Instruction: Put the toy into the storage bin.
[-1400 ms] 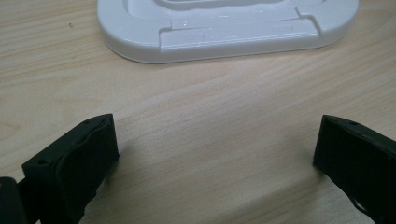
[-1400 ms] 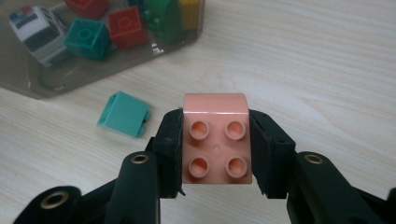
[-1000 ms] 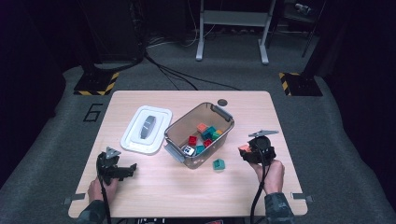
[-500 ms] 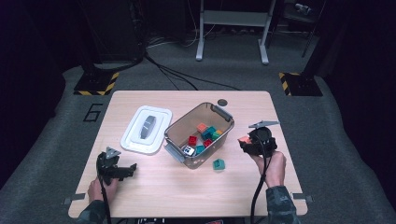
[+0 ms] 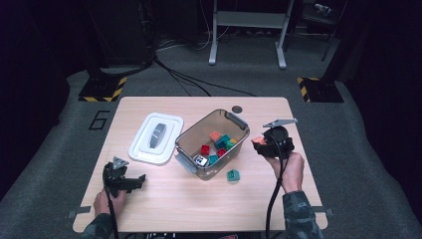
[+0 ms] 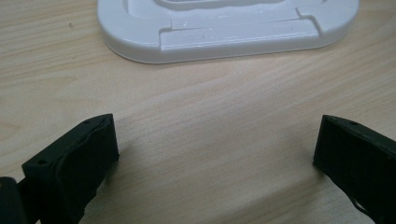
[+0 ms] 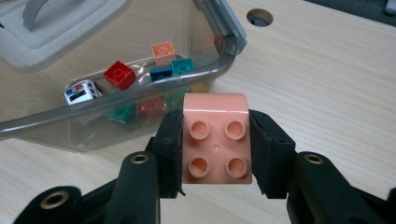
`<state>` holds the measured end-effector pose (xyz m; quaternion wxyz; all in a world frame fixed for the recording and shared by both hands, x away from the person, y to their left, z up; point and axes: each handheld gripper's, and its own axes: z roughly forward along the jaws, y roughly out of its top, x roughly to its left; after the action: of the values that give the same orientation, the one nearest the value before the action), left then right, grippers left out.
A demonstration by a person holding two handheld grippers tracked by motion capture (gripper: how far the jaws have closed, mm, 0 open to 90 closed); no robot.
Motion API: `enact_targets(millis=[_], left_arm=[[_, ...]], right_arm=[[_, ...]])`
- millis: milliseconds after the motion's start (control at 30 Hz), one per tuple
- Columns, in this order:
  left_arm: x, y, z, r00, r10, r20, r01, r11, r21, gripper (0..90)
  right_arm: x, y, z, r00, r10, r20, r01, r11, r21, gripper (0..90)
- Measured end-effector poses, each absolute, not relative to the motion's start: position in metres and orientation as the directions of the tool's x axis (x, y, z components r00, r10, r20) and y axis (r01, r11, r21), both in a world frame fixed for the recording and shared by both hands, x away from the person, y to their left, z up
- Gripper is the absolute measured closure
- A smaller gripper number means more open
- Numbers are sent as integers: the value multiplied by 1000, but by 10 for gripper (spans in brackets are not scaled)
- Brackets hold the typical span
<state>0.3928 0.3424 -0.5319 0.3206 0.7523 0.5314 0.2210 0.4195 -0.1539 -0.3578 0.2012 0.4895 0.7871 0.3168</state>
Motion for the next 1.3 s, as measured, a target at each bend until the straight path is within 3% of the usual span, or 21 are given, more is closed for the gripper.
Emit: enact_targets(millis=[800, 1300], left_arm=[[393, 342, -532, 337, 941, -9, 658, -229, 718, 0], [393, 342, -532, 337, 941, -9, 658, -229, 718, 0]], right_arm=[[443, -110, -329, -522, 852, -27, 602, 391, 697, 589], [460, -81, -340, -576, 817, 3, 615, 430, 661, 589]])
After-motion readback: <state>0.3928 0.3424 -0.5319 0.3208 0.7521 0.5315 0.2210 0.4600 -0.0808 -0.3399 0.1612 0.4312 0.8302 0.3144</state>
